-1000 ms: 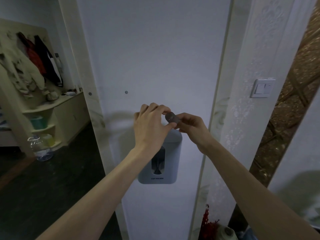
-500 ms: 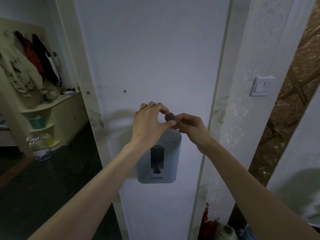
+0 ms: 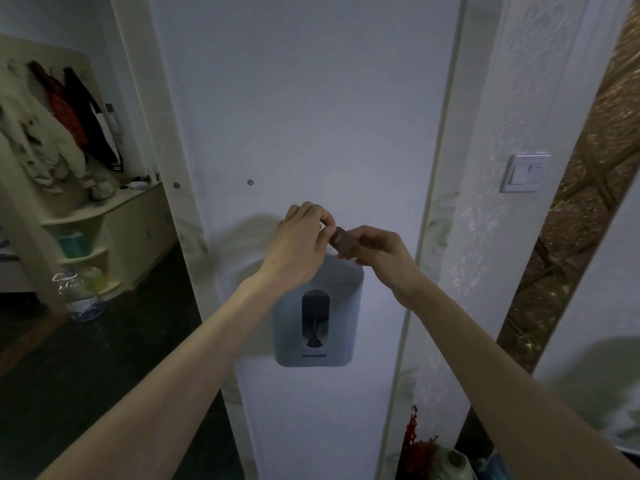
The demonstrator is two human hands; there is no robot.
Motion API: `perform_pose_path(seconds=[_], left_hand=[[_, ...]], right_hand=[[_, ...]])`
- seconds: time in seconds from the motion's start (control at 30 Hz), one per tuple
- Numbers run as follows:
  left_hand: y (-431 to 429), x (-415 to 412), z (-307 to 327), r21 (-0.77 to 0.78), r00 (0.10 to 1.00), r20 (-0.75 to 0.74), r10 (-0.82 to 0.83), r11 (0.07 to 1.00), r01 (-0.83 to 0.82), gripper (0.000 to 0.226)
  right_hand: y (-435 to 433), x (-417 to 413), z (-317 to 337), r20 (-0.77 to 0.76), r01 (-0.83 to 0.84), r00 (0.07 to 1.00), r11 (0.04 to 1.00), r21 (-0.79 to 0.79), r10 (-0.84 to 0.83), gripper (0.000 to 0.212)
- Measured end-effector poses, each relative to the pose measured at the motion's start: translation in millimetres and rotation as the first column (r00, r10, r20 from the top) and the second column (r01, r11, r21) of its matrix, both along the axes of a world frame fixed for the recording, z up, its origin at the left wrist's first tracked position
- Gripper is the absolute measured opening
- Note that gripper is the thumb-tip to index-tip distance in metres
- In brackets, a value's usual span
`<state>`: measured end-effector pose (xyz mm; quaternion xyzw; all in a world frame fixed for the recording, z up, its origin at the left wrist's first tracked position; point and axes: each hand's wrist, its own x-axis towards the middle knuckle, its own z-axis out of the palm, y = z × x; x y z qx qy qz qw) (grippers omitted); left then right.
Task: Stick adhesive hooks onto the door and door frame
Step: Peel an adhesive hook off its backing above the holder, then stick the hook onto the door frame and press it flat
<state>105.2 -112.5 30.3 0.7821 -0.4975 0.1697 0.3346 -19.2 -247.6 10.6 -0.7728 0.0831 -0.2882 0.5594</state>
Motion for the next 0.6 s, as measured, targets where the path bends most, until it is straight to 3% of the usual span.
perform_pose_path(seconds=[0.17,0.33,0.47,0.6], left_hand=[[2.3,-8.6,-4.1,-0.015,0.997,0.014,-0.077,0.997,0.077,0.011],[5.9,-11.1,4.9,-0.164,0.933,-0.308,-0.188,0.976,0.142,0.017],[1.4,6.0,-4.7,-0.140,0.907,-0.415,-0.073,0.990,0.015,0.022],[-2.2,13.5,-15.0,0.007,0.948,-0.307,0.090,0.996,-0.092,0.014]], right_hand=[[-6.8,1.4,-1.4,-0.006,0.117,0.993,0.989,0.088,-0.117,0.027],[-17.1,-2.3,-7.9,-0.018,0.161,0.987,0.967,0.196,-0.161,0.029],[-16.1,-3.4,-10.1,-0.019,0.130,0.991,0.971,0.201,-0.129,0.028],[-14.5,-5.3,-9.7,-0.021,0.128,0.992,0.975,0.179,-0.126,0.028]])
